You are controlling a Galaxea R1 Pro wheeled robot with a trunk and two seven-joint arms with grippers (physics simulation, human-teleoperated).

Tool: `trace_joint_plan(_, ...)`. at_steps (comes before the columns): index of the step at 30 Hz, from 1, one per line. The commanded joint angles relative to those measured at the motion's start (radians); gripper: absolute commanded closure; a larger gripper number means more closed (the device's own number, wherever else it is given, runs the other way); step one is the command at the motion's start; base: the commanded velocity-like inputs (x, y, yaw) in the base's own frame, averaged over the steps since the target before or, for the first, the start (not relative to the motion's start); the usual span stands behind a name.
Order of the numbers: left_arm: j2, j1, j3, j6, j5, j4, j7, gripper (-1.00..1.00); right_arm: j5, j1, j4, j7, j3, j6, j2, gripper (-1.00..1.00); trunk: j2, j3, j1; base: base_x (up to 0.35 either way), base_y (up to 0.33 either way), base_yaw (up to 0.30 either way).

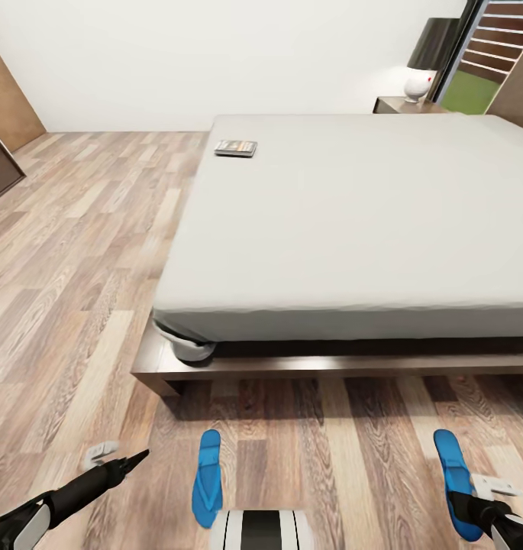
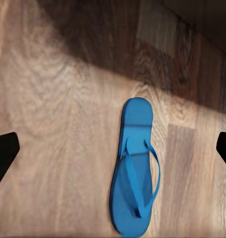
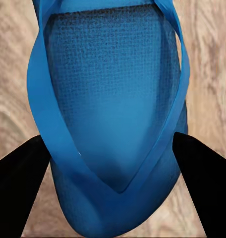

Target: In the bedroom, move the book from the bed onto either nightstand, and place the two sandals side by side next to the bed.

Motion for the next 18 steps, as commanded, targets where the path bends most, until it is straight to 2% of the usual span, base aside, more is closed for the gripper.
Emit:
trace_joint_plan(1,0.000,0.000,0.001,0.010,0.007,0.001,-0.004,-1.00,0.006,0.000,-0.003,0.007,-0.008,0.006,0.001,1.00,0.000,-0.001,0.000,0.000,0.325,0.000)
trace_joint_plan(10,0.000,0.000,0.000,0.010,0.007,0.001,-0.004,-1.00,0.006,0.000,-0.003,0.004,-0.008,0.006,0.001,1.00,0.000,-0.001,0.000,0.000,0.325,0.000)
trace_joint_plan(12,0.000,0.000,0.000,0.010,0.008,0.001,-0.004,-1.00,0.006,0.000,-0.003,-0.032,-0.008,0.006,0.002,1.00,0.000,-0.001,0.000,0.000,0.325,0.000)
trace_joint_plan(15,0.000,0.000,0.000,0.010,0.007,0.000,-0.004,-1.00,0.008,0.000,-0.003,-0.122,-0.008,0.006,0.002,1.00,0.000,-0.001,0.000,0.000,0.325,0.000)
trace_joint_plan(18,0.000,0.000,0.000,0.010,0.007,0.001,-0.004,-1.00,0.009,0.000,-0.004,-0.154,-0.008,0.005,0.002,1.00,0.000,-0.001,0.000,0.000,0.325,0.000)
